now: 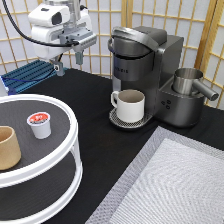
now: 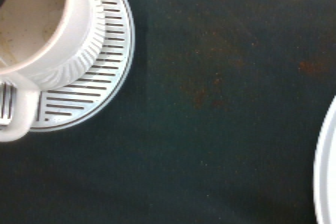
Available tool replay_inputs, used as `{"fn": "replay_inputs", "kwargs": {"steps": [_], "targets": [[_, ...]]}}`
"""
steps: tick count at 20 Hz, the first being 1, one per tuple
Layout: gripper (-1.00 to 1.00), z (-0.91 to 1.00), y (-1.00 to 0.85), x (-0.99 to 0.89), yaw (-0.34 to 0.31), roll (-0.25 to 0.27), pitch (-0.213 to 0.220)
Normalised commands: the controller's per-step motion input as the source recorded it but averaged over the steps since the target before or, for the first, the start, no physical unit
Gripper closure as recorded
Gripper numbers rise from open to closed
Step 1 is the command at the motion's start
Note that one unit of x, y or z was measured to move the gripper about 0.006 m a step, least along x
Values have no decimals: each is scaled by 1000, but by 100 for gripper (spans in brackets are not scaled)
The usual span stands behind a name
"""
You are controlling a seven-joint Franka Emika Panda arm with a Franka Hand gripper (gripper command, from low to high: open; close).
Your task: Make coffee
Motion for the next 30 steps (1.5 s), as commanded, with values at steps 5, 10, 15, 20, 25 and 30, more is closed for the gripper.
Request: {"fn": "replay_inputs", "kwargs": {"steps": [5,10,15,20,25,30], "targets": [[-100,462,-71,407,-12,57,103],[-100,861,-110,837,-16,58,133],[-100,826,-75,945,-11,11,129],[-100,726,0,1000,0,16,144],[-100,422,0,984,0,98,147],[-100,87,-1,757,0,173,101]]}}
